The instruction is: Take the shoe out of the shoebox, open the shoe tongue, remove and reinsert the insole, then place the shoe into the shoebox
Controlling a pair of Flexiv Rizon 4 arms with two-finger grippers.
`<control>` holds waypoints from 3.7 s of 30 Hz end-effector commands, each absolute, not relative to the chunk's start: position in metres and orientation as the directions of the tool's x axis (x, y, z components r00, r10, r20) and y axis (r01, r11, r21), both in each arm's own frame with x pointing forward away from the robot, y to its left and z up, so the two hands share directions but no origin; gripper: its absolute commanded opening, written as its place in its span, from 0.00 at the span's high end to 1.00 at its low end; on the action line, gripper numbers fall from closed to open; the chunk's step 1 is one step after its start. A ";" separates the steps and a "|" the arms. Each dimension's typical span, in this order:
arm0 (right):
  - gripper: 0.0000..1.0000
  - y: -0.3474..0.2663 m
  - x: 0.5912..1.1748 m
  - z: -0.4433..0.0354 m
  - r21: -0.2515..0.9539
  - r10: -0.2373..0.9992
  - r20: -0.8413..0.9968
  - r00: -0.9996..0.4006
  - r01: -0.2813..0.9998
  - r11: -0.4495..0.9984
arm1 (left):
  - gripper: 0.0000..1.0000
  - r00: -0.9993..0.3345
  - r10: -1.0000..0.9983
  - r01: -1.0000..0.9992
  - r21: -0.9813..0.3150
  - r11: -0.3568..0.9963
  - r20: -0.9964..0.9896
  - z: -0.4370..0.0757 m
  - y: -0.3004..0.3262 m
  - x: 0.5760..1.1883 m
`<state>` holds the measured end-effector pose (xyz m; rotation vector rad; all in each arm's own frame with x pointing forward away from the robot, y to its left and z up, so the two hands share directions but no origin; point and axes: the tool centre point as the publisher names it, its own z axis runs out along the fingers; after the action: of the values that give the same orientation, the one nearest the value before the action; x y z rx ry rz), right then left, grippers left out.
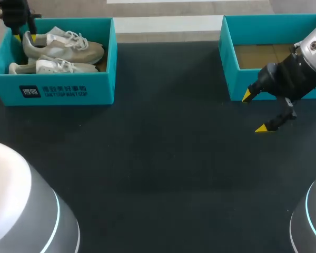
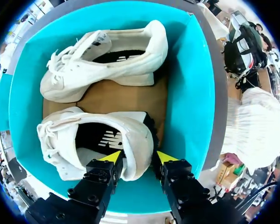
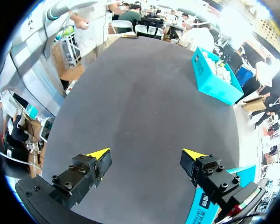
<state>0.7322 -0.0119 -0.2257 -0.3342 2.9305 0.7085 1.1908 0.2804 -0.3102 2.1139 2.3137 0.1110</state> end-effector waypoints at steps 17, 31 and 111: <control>0.00 -0.011 0.732 -0.227 0.435 -0.186 -0.156 -0.970 -0.236 0.869 | 0.53 -0.114 0.992 0.990 0.083 0.110 0.053 -0.275 0.290 1.150; 0.00 -0.011 0.732 -0.227 0.435 -0.186 -0.156 -0.970 -0.236 0.869 | 0.00 -0.124 0.990 0.992 0.033 0.122 0.068 -0.259 0.297 1.121; 0.00 -0.011 0.732 -0.227 0.435 -0.186 -0.156 -0.970 -0.236 0.869 | 0.43 -0.067 0.993 0.998 -0.002 0.067 0.092 -0.335 0.296 1.039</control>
<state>0.7322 -0.0119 -0.2257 -0.3342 2.9305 0.7085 1.0396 0.2953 -0.3319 2.1916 2.3469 0.0929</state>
